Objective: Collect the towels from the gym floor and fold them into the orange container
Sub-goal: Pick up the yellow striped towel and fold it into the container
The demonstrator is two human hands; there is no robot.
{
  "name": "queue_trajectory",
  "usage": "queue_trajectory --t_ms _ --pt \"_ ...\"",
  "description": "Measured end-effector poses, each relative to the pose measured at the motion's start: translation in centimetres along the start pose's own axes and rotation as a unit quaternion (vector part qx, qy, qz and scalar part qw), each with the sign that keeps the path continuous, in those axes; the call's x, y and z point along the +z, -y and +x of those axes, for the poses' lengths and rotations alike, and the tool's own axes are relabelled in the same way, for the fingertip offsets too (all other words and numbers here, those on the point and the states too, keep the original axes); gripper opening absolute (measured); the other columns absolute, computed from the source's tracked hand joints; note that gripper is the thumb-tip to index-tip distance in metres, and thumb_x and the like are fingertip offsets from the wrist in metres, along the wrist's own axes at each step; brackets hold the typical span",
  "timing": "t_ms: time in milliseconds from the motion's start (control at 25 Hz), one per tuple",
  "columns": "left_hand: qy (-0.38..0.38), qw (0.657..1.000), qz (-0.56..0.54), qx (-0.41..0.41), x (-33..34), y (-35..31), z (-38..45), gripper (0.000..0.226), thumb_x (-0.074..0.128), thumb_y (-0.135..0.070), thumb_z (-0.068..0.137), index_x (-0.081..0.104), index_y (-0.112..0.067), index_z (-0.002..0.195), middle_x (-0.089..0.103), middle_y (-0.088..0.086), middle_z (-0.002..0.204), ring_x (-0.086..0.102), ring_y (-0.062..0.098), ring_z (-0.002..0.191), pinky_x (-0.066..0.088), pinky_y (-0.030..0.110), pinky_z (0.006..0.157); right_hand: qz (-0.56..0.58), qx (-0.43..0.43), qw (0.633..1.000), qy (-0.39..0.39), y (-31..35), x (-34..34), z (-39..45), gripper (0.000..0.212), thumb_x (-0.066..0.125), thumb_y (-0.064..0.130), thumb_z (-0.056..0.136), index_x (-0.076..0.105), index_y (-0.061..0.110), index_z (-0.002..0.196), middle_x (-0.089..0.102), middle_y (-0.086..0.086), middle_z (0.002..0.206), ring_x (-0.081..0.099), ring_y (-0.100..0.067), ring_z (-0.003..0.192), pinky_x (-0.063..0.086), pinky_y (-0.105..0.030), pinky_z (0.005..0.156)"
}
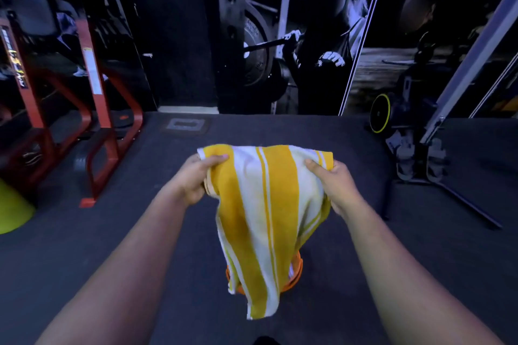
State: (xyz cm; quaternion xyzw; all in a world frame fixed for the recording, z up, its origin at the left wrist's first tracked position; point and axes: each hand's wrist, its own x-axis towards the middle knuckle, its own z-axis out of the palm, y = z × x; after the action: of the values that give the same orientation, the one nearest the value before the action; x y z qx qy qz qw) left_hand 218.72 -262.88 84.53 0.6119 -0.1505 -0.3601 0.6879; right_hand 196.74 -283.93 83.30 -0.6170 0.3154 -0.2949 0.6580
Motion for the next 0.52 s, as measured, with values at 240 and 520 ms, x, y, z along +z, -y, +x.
queue_trajectory --t_ms 240,520 --pt "0.063 0.993 0.098 -0.014 0.4 3.9 -6.2 0.032 0.071 -0.008 0.091 0.068 -0.008 0.123 0.076 0.012 0.115 0.074 0.026 0.100 0.061 0.032 0.073 0.076 0.018 0.995 0.065 2.5 -1.4 -2.4 0.023 0.068 0.021 0.096 0.071 0.004 0.111 0.075 -0.016 0.109 0.073 -0.029 0.102 0.060 -0.038 0.082" --pt "0.073 0.991 -0.004 0.110 -0.2 0.4 -11.2 0.035 0.077 -0.023 0.085 0.070 -0.008 0.116 0.075 0.016 0.112 0.073 0.031 0.104 0.061 0.045 0.085 0.087 -0.036 0.995 0.043 6.3 -2.6 -9.9 0.018 0.064 0.026 0.097 0.070 0.010 0.102 0.078 -0.009 0.096 0.075 -0.023 0.091 0.059 -0.035 0.073"
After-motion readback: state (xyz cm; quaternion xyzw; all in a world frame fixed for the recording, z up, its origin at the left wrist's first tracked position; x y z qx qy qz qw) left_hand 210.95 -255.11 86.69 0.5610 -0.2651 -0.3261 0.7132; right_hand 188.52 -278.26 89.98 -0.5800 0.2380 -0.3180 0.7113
